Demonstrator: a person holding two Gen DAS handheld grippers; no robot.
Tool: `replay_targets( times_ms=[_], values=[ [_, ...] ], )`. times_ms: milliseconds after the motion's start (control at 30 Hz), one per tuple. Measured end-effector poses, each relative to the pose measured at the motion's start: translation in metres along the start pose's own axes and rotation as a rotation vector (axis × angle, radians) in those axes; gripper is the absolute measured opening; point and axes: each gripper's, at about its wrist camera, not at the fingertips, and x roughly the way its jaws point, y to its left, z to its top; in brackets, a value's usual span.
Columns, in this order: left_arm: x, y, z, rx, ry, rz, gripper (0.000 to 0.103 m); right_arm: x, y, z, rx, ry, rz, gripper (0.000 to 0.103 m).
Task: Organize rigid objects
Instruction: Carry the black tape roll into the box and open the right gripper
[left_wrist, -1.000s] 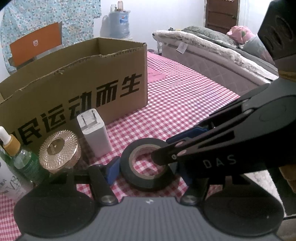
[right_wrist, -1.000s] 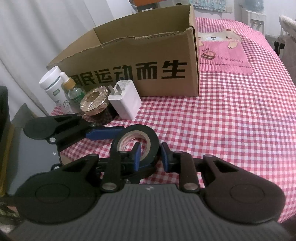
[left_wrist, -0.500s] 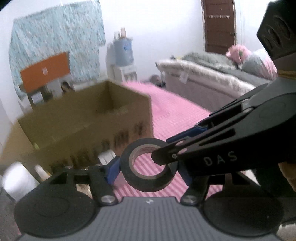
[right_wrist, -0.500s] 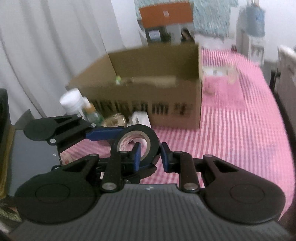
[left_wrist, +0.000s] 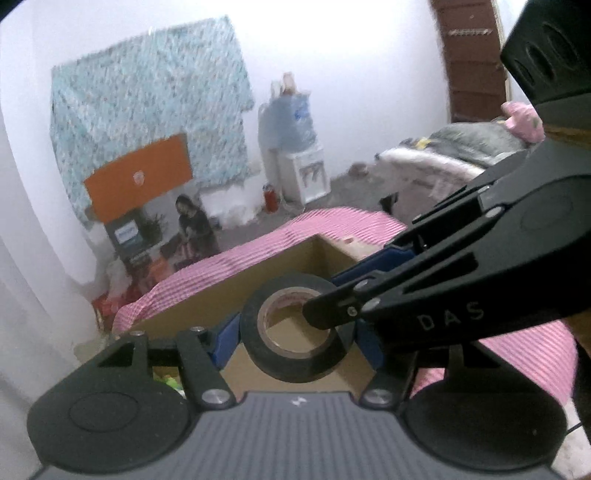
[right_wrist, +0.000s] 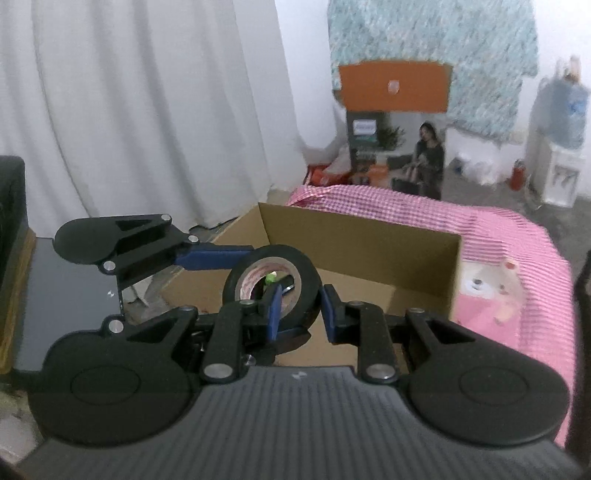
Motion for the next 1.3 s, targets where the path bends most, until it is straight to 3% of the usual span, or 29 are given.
replay_targets(
  times_ms=[200,367,600,833,1100,1300],
  values=[
    [0.076,0.054,0.014,-0.11,0.216,-0.053,0.068,0.089,-0.046,0.045,0.13,0.197,0.085,0.022],
    [0.135,0.086,0.006,-0.183,0.362,-0.102,0.068,0.156,-0.078,0.047,0.236,0.336,0.117,0.022],
    [0.186,0.096,-0.007,-0.201,0.501,-0.116,0.068,0.215,-0.095,0.037,0.317,0.458,0.124,0.021],
    [0.219,0.098,-0.018,-0.175,0.575,-0.102,0.068,0.256,-0.099,0.028,0.319,0.522,0.107,0.022],
    [0.227,0.102,-0.025,-0.157,0.588,-0.074,0.068,0.278,-0.104,0.029,0.332,0.521,0.113,0.027],
    [0.207,0.106,-0.016,-0.164,0.546,-0.085,0.07,0.267,-0.103,0.034,0.33,0.471,0.126,0.042]
  ],
)
